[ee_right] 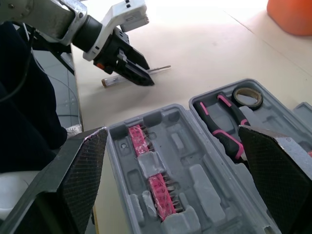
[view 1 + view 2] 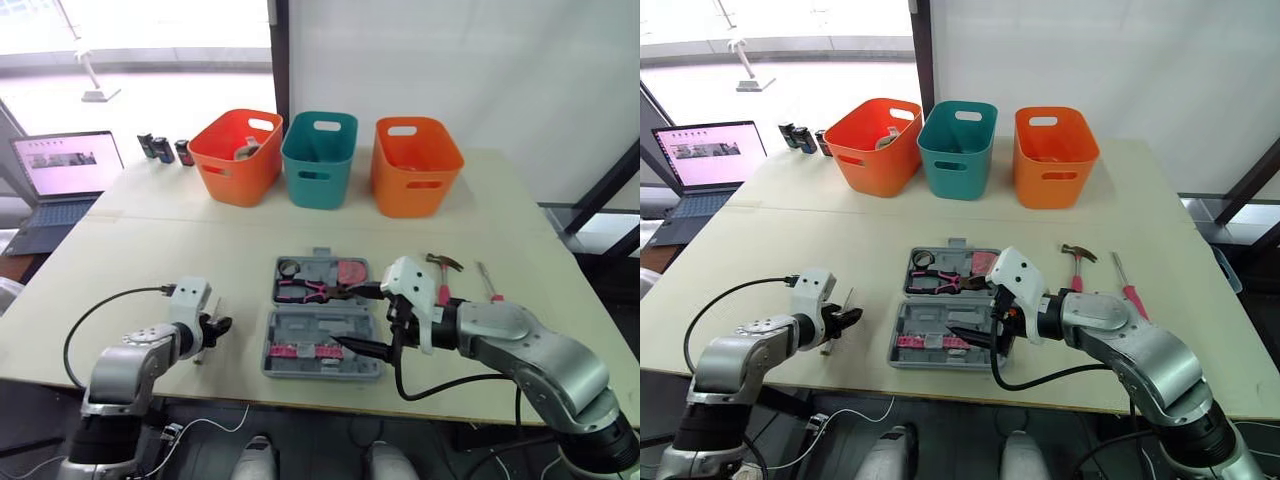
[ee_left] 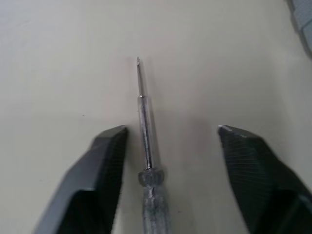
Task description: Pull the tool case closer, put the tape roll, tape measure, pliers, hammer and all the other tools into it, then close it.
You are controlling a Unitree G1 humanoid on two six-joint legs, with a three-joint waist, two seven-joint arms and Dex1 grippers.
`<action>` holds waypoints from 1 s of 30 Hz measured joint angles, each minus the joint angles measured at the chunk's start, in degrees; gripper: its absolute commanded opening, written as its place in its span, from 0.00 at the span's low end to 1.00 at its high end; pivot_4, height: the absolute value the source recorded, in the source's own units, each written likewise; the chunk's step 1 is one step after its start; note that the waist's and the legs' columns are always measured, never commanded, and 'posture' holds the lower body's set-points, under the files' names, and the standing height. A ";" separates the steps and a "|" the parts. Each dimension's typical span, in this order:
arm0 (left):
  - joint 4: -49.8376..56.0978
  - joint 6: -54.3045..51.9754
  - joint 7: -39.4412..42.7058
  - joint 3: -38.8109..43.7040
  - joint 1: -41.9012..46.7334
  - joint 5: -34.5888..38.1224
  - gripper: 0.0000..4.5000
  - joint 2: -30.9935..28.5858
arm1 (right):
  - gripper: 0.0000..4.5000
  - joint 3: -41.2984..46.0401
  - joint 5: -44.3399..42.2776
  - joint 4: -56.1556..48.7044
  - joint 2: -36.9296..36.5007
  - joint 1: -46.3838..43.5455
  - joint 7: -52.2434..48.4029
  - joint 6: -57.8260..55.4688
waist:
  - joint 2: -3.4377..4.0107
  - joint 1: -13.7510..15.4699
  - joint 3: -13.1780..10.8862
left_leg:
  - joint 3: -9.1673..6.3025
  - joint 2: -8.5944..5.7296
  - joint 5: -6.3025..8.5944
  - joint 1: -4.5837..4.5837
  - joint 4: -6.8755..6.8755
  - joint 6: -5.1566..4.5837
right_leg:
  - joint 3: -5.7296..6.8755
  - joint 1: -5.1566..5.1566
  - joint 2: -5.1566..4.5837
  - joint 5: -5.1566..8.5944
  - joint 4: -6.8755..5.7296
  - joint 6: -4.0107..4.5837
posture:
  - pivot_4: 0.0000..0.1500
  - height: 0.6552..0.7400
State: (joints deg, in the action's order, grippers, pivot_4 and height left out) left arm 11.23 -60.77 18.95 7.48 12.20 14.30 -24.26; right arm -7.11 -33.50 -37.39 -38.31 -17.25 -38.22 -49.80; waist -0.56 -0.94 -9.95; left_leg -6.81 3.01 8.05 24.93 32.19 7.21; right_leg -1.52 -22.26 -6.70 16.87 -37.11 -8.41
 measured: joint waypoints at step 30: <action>6.23 -3.66 -6.98 -4.26 -1.55 -3.05 0.90 1.38 | 1.00 0.88 -1.39 0.56 -1.12 -2.50 -1.66 -1.05 | -0.12 0.17 -0.06 | 0.00 -0.02 0.00 0.28 0.07 0.00 | 0.00 -0.19 -0.01 0.00 0.11 0.02 | 1.00 1.00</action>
State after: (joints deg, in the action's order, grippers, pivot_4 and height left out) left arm 17.46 -64.43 11.98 3.22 10.65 11.25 -22.87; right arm -6.23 -34.89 -36.83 -39.43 -19.75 -39.88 -50.84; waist -0.69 -0.77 -10.00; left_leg -6.81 2.99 8.05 25.21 32.26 7.21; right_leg -1.52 -22.45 -6.71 16.87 -37.00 -8.39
